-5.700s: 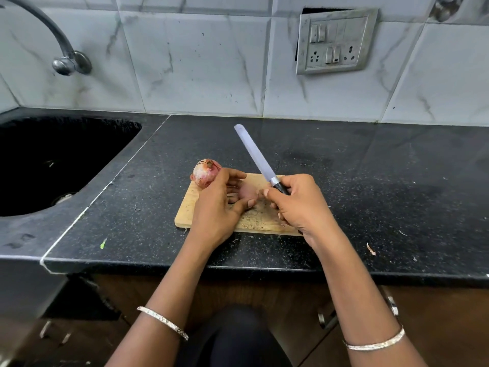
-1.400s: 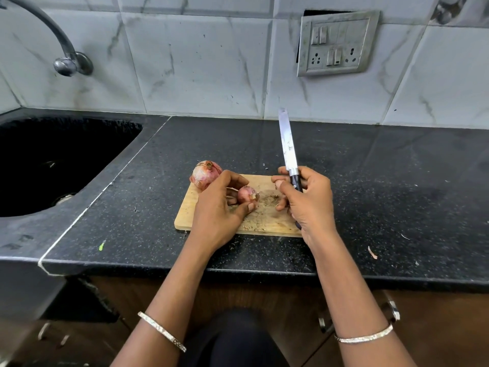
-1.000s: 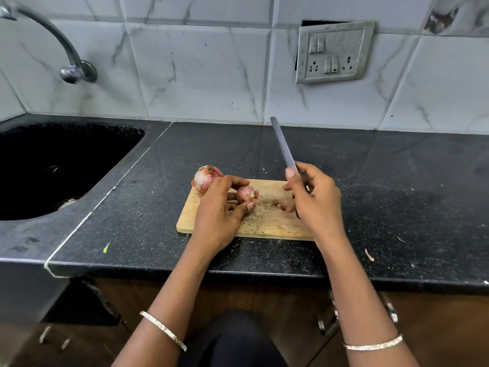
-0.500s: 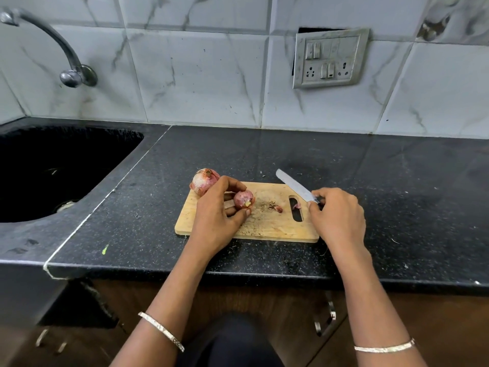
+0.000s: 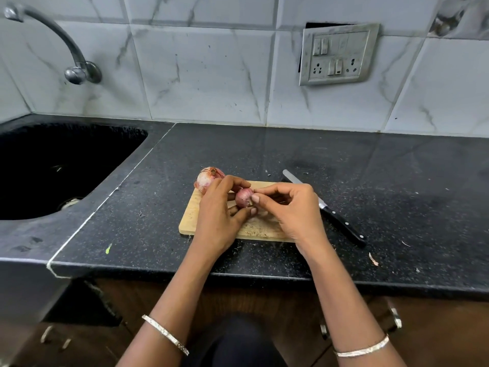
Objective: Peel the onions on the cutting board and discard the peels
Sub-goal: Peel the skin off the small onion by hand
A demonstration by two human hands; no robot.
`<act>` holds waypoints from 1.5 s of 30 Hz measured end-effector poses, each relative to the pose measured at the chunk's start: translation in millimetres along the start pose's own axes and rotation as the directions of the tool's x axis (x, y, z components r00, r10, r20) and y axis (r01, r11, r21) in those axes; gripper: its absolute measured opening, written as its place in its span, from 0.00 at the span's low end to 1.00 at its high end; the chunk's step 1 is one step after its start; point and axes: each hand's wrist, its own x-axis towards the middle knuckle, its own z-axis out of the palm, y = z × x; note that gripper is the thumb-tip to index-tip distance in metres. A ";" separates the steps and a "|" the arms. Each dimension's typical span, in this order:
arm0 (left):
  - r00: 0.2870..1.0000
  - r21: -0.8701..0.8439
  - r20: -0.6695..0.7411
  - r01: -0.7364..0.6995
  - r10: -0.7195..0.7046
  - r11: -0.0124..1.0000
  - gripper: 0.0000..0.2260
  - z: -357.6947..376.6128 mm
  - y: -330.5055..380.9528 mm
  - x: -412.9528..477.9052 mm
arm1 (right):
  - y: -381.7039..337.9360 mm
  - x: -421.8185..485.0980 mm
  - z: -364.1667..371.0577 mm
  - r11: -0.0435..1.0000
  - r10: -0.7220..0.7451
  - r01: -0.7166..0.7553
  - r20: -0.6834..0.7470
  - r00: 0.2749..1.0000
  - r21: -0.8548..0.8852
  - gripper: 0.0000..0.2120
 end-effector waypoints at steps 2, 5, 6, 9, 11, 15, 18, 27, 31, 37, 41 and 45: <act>1.000 -0.001 -0.005 0.003 -0.003 1.000 0.20 0.1 -1.0 1.0 | 2.6 0.0 0.2 1.000 0.007 -0.007 -0.008 1.000 0.024 0.04; 1.000 -0.019 -0.008 0.012 -0.013 1.000 0.20 0.5 -2.0 1.3 | 5.1 -1.2 3.5 1.000 -0.003 0.003 -0.021 1.000 0.003 0.02; 1.000 -0.033 -0.008 0.015 -0.015 0.999 0.20 0.7 -1.1 1.0 | 6.0 -1.8 4.2 1.000 -0.003 0.003 -0.030 1.000 -0.004 0.01; 1.000 -0.071 -0.002 0.017 -0.017 0.997 0.20 1.2 1.7 0.2 | 9.4 -2.8 6.0 0.999 -0.001 -0.001 -0.061 0.998 -0.036 0.02; 1.000 -0.093 -0.002 0.025 -0.025 0.995 0.20 0.3 3.5 -0.2 | 12.1 -2.7 7.3 0.999 0.001 -0.005 -0.086 0.996 -0.049 0.03; 0.999 -0.143 -0.001 0.049 -0.049 0.989 0.20 -1.3 5.3 -0.7 | 16.3 -2.2 6.9 0.998 0.019 -0.029 -0.152 0.988 -0.064 0.06; 0.999 -0.146 0.003 0.041 -0.041 0.989 0.20 -0.7 4.9 -1.1 | 13.0 -4.5 3.2 0.991 0.001 -0.024 -0.172 0.985 -0.131 0.16; 1.000 -0.215 0.013 0.031 -0.029 0.976 0.17 -2.6 6.0 -3.6 | 7.2 -9.6 6.4 0.990 -0.082 0.073 -0.077 0.994 -0.122 0.05; 1.000 -0.222 0.014 0.021 -0.018 0.975 0.15 -2.2 4.2 -3.4 | 9.7 -7.4 6.4 0.983 -0.089 0.076 -0.072 0.993 -0.169 0.01; 0.994 -0.286 0.049 0.108 -0.098 0.952 0.19 -1.4 2.3 -4.3 | 13.6 -5.9 7.5 0.975 -0.064 0.020 -0.194 0.979 -0.220 0.04; 0.992 -0.230 0.037 0.129 -0.124 0.965 0.22 -2.8 6.0 -3.6 | 7.3 -7.6 3.5 0.970 -0.088 0.039 -0.194 0.977 -0.242 0.16; 0.996 -0.167 0.015 0.092 -0.091 0.982 0.20 -3.4 6.1 -3.2 | 6.0 -5.3 3.4 0.979 -0.110 0.071 -0.197 0.974 -0.193 0.05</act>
